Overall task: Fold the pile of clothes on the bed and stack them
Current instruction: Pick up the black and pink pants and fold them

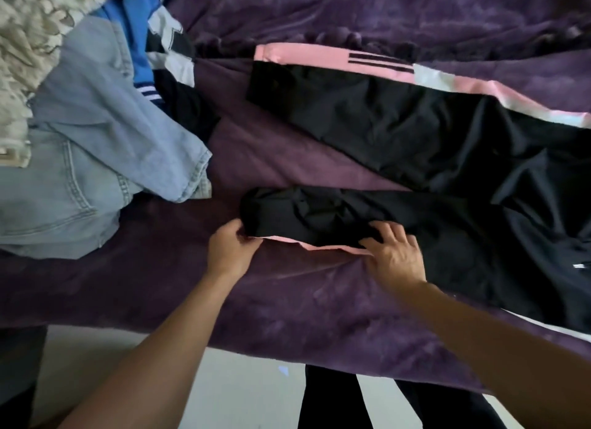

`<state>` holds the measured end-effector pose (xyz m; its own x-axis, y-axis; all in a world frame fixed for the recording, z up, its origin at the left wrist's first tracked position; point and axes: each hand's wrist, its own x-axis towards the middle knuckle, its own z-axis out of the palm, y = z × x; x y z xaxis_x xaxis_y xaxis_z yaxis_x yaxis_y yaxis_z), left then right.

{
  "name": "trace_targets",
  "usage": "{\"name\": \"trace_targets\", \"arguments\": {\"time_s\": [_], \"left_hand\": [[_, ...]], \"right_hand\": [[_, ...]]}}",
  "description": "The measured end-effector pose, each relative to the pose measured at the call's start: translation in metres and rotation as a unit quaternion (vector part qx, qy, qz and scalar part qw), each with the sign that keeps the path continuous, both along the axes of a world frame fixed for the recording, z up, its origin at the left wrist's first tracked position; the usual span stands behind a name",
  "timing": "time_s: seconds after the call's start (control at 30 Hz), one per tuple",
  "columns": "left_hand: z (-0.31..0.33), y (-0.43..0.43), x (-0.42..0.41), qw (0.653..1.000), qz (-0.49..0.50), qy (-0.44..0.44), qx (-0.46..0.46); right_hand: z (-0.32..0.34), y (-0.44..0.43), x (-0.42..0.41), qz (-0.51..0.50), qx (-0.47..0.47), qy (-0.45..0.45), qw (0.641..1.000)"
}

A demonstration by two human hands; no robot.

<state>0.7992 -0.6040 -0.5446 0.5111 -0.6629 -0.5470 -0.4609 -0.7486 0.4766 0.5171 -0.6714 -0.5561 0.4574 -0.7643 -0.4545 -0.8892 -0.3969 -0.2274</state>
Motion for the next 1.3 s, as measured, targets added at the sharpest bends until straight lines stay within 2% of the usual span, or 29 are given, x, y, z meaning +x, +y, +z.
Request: {"name": "trace_targets", "arguments": {"time_s": [0.07,0.1,0.17,0.2,0.23,0.3,0.4,0.47,0.57,0.7,0.83,0.93,1.0,1.07,1.13,1.23,1.3], "left_hand": [[0.002,-0.014,-0.003,0.989,0.09,0.113,-0.021],[0.004,-0.023,-0.004,0.964,0.181,0.191,-0.021],[0.006,-0.039,0.001,0.868,0.367,0.334,0.006],[0.006,-0.045,0.003,0.833,0.411,0.369,0.009],[0.005,-0.052,0.004,0.816,0.43,0.387,0.002],[0.004,-0.064,-0.001,0.84,0.413,0.35,-0.02],[0.01,-0.077,-0.004,0.917,0.333,0.202,-0.082],[0.027,-0.08,0.012,0.962,0.232,0.051,-0.133],[0.053,-0.061,0.052,0.962,0.132,-0.139,-0.193],[0.061,-0.025,0.067,0.953,0.069,-0.263,-0.136],[0.056,-0.031,-0.003,0.957,-0.054,-0.23,-0.166],[0.051,-0.044,-0.098,0.966,-0.157,-0.136,-0.156],[0.048,-0.046,-0.165,0.959,-0.23,-0.068,-0.149],[0.043,-0.042,-0.229,0.935,-0.323,-0.017,-0.145],[0.036,-0.033,-0.288,0.897,-0.424,0.001,-0.125],[0.021,-0.017,-0.367,0.842,-0.534,-0.031,-0.067],[0.008,-0.009,-0.408,0.824,-0.561,-0.069,-0.041]], "right_hand": [[0.001,-0.001,0.001,0.0,-0.021,-0.039,0.999],[0.004,0.001,0.0,0.01,-0.037,-0.062,0.997],[0.015,0.01,-0.006,0.036,-0.049,-0.101,0.993],[0.019,0.015,-0.01,0.051,-0.046,-0.113,0.991],[0.023,0.021,-0.014,0.066,-0.045,-0.119,0.99],[0.028,0.032,-0.02,0.092,-0.044,-0.115,0.988],[0.03,0.042,-0.021,0.097,-0.047,-0.116,0.987],[0.03,0.041,-0.015,0.088,-0.064,-0.126,0.986],[0.029,0.041,-0.001,0.1,-0.071,-0.151,0.981],[0.024,0.054,0.014,0.126,0.013,-0.136,0.983],[0.026,0.061,-0.002,0.093,0.104,-0.075,0.987],[0.032,0.053,-0.051,0.007,0.099,-0.077,0.992],[0.037,0.045,-0.105,-0.044,0.084,-0.052,0.994],[0.044,0.037,-0.167,-0.108,0.056,-0.023,0.992],[0.049,0.031,-0.236,-0.177,0.014,0.003,0.984],[0.047,0.027,-0.339,-0.203,-0.049,0.05,0.977],[0.04,0.024,-0.401,-0.178,-0.015,0.144,0.973]]}}
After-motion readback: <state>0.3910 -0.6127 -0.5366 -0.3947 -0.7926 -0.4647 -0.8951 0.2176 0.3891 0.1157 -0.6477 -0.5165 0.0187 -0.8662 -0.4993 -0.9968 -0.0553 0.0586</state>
